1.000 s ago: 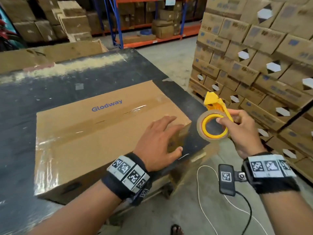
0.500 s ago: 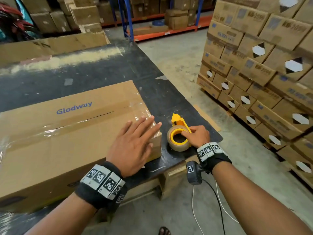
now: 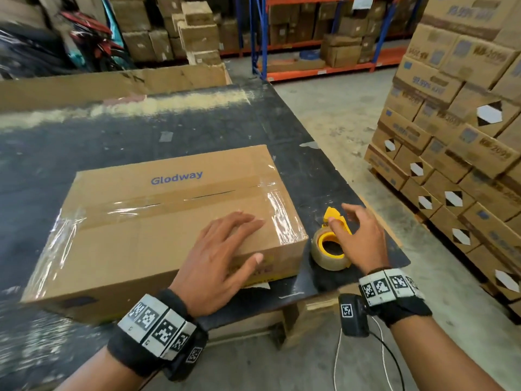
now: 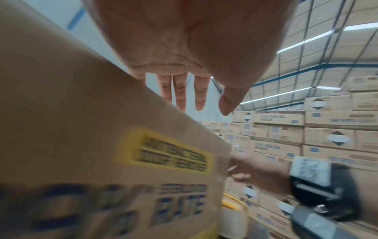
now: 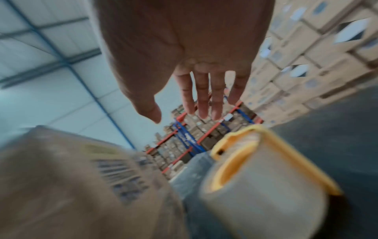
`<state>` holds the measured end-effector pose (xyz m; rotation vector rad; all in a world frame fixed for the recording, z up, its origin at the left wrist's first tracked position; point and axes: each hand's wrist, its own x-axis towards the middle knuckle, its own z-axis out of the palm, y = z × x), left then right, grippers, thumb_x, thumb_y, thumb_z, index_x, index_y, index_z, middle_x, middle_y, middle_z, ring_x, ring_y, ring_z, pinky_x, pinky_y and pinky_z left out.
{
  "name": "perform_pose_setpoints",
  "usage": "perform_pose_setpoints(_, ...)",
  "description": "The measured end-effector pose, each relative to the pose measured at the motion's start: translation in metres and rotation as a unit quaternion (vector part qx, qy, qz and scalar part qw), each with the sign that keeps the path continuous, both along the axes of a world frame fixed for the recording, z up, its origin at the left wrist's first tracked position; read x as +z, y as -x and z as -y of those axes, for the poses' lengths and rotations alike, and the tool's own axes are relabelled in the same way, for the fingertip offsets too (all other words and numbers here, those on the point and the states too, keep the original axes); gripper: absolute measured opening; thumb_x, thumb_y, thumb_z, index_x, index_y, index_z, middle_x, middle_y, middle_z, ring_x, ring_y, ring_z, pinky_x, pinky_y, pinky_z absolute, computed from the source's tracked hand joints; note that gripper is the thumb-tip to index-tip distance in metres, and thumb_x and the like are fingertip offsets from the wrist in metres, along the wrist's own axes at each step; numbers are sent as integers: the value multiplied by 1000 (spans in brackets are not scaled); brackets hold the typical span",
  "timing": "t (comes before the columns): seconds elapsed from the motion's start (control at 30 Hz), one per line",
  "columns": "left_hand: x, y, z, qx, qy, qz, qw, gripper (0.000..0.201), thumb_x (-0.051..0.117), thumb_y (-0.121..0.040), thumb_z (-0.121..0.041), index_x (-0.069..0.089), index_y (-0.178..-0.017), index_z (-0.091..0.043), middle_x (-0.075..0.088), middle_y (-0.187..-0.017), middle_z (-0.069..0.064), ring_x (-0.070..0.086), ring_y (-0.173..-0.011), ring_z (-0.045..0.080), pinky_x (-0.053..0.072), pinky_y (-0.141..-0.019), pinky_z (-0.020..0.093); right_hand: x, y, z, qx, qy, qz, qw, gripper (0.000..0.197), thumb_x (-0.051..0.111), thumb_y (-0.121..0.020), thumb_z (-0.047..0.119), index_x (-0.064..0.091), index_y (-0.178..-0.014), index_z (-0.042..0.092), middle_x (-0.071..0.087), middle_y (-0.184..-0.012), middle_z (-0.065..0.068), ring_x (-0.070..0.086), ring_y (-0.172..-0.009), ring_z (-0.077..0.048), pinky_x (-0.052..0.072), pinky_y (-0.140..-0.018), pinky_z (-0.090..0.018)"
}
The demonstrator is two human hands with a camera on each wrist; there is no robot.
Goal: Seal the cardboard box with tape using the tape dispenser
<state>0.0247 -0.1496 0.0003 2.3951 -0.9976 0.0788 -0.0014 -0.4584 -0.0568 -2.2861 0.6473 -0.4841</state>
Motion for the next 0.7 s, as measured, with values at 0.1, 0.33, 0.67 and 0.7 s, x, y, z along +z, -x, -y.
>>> perform_pose_setpoints(0.1,-3,9,-65,82,0,6,997,54,48,-97,-52,43,-148,-35,43,-150,-13,32,-147,9,30,-120,53,29,8,-46,122,47,98,987,49,66,-90,41,58,-134,21,58,-132,4,53,-114,-8,40,-94,-24)
perform_pose_setpoints(0.33,-13,17,-222,319,-46,49,945,59,38,-92,-62,50,-144,-35,44,-156,-2,27,-152,26,23,-120,57,33,4,-105,205,125,61,969,60,56,-93,52,50,-145,22,42,-157,2,43,-139,-21,37,-113,-42)
perform_pose_setpoints(0.67,-36,24,-248,298,40,-46,953,63,29,-95,-67,23,-155,-48,9,-167,-23,24,-145,-2,32,-114,34,29,6,-123,158,122,9,980,76,39,-83,71,50,-144,27,36,-159,7,44,-138,-23,43,-104,-44)
perform_pose_setpoints(0.7,-34,25,-247,294,47,-51,953,63,29,-95,-68,23,-155,-49,8,-167,-25,23,-145,-2,33,-114,35,33,6,-125,154,116,2,981,76,39,-83,72,50,-144,28,36,-160,8,44,-139,-23,43,-105,-44)
